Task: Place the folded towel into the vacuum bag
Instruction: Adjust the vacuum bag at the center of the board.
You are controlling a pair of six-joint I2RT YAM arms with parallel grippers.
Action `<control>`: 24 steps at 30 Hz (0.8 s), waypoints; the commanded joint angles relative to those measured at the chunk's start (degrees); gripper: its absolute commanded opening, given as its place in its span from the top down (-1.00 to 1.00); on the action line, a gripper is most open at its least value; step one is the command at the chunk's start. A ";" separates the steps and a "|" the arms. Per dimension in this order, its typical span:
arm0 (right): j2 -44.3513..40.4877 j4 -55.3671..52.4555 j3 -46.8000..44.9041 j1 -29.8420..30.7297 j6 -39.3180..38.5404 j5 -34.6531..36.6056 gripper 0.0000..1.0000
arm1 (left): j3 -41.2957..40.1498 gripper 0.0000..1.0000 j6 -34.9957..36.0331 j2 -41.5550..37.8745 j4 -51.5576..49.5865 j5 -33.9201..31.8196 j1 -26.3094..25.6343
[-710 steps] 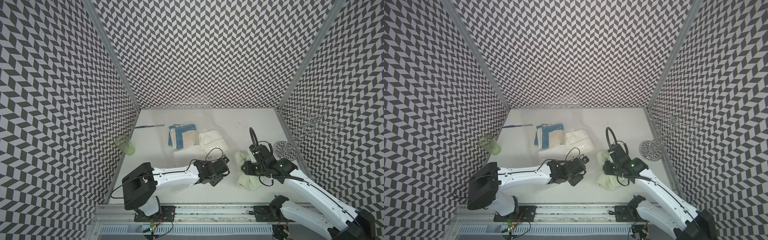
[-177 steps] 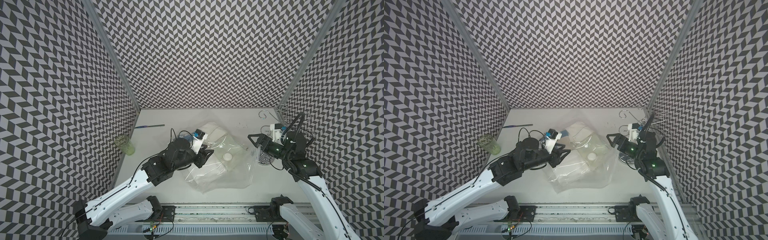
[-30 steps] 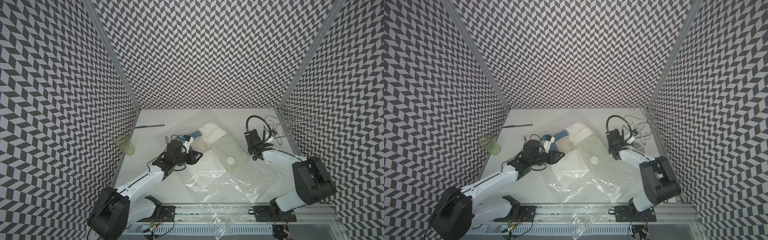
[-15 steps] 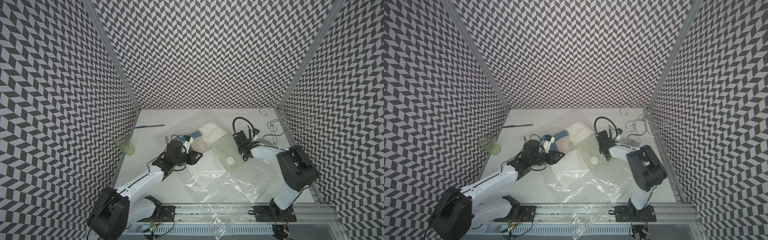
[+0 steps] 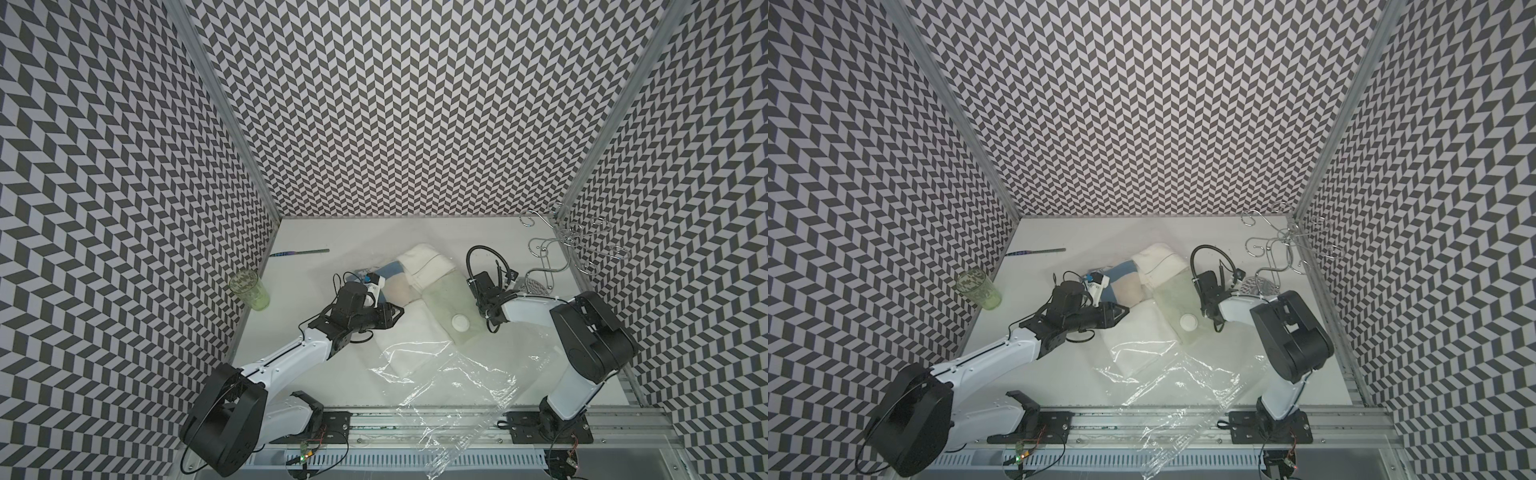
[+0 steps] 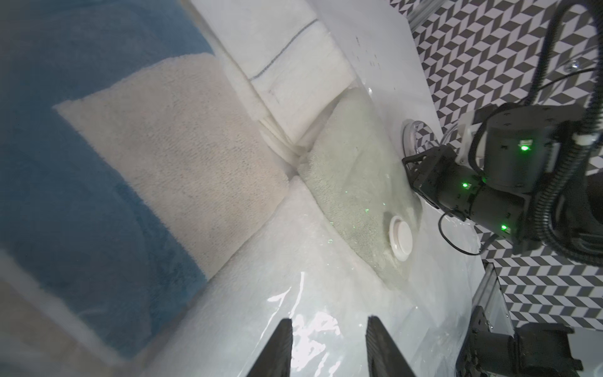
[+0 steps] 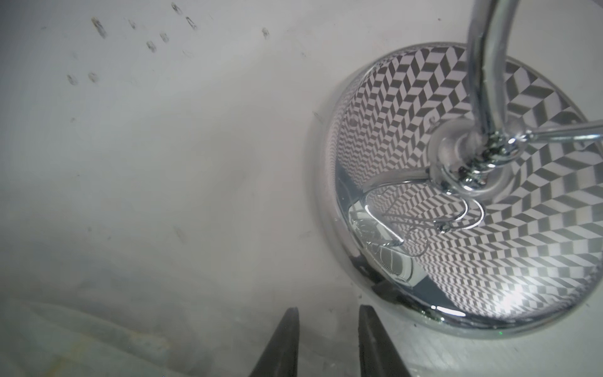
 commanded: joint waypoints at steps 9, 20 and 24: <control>-3.46 -5.85 -1.36 7.99 -5.85 -7.47 0.50 | -1.96 0.17 -12.90 19.06 10.00 -10.60 1.45; 3.01 -2.28 5.51 8.43 -17.55 -12.74 0.50 | 21.34 0.16 -8.39 37.41 4.11 -15.93 4.89; 8.54 -2.98 14.46 7.35 -23.20 -19.61 0.51 | 24.85 0.14 -4.99 36.38 -0.09 -16.74 7.26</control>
